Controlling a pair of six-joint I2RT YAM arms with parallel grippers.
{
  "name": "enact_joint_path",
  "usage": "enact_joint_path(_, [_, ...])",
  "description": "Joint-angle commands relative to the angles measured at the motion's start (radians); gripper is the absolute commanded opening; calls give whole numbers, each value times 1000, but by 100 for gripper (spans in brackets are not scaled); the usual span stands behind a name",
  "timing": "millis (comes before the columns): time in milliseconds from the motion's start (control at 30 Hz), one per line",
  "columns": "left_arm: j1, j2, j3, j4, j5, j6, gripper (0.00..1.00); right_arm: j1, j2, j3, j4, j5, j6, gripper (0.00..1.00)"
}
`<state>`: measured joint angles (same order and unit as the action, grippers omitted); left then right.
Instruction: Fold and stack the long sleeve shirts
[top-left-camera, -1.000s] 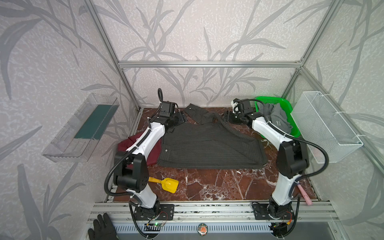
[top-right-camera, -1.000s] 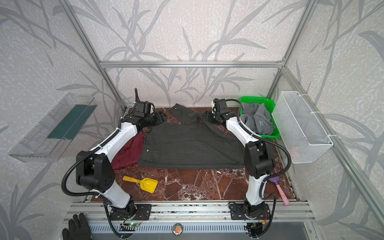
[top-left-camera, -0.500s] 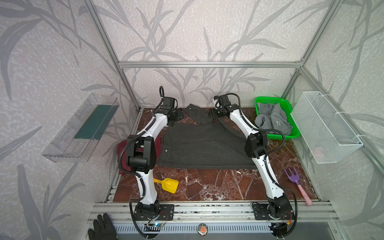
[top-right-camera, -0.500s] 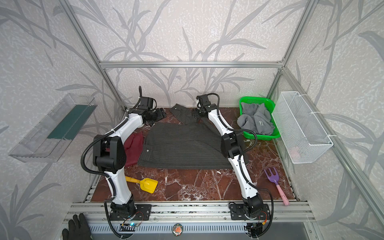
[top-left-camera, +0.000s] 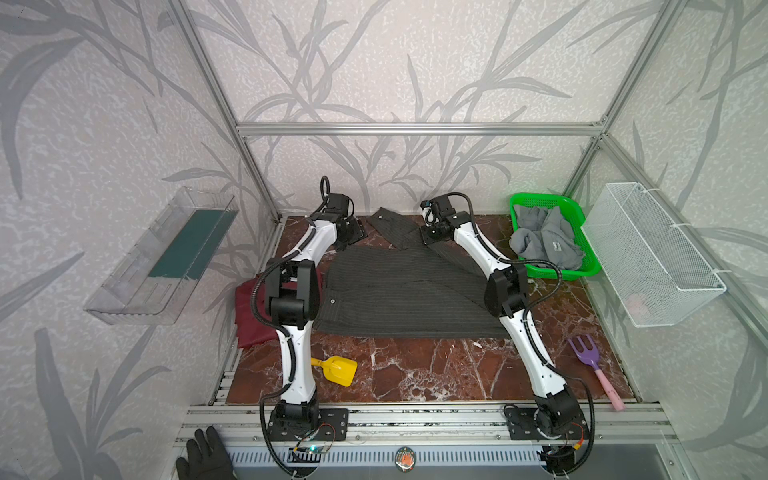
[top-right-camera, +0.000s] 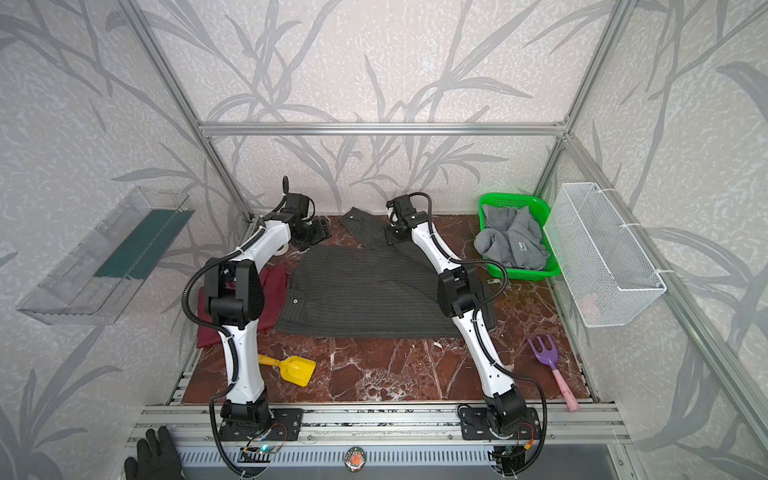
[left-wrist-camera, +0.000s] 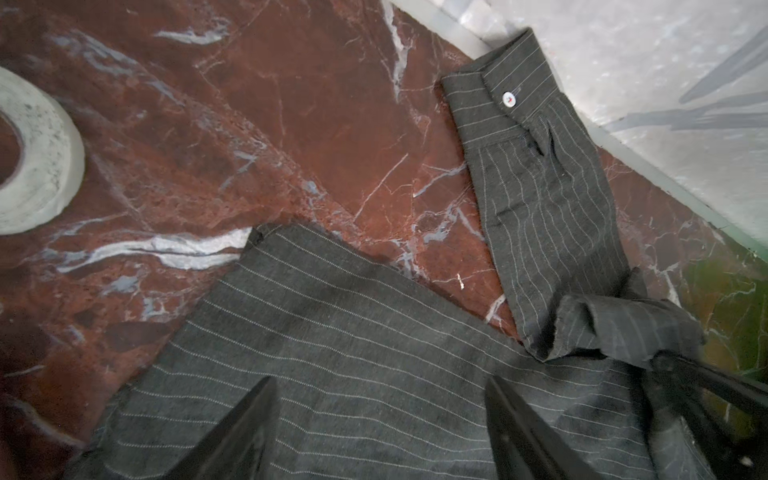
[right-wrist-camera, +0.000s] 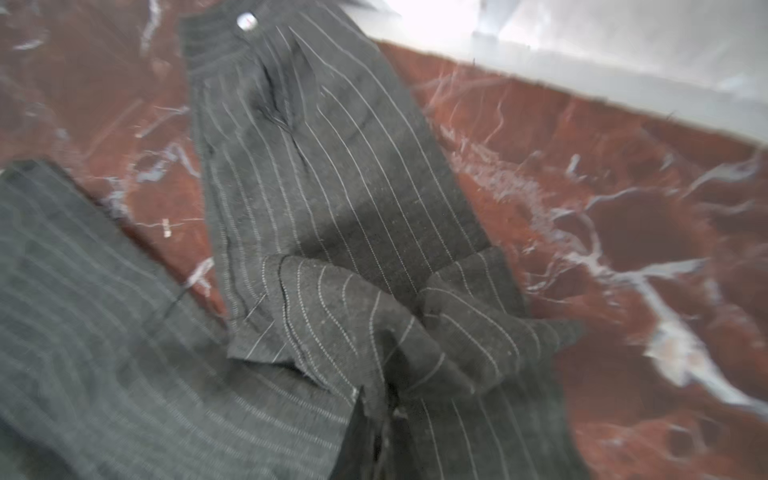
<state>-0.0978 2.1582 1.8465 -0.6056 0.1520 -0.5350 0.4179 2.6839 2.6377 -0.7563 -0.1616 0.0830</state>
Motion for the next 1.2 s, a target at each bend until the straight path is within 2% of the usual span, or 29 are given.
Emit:
enact_joint_path(0, [3,-16,24,-48,3,-6,78,-1,-259,-50,8,-47,-12,2])
enact_joint_path(67, [3,-29,8,-41,0,-10,78,1,-370,-162,50,-65,-9,2])
enact_joint_path(167, [8,-45,-25,-24,14,-23,78,15,-558,-423,163,-54,8,2])
enact_joint_path(300, [19,-58,-52,-17,36,-42,77,27,-810,-850,381,-55,86,6])
enact_joint_path(433, [31,-62,-72,-6,50,-57,77,48,-923,-1155,507,-113,215,21])
enact_joint_path(567, [39,-59,-78,-9,54,-53,77,97,-933,-1299,491,-133,243,46])
enact_joint_path(733, [61,-48,-58,-34,39,-50,77,104,-1016,-1337,410,17,239,61])
enact_joint_path(900, [67,0,33,-87,26,-49,77,93,-983,-1178,284,160,195,70])
enact_joint_path(1067, [68,79,163,-175,-16,-23,76,17,-771,-938,234,84,186,71])
enact_joint_path(1167, [67,127,226,-224,-26,-10,75,-10,-609,-721,154,32,151,71])
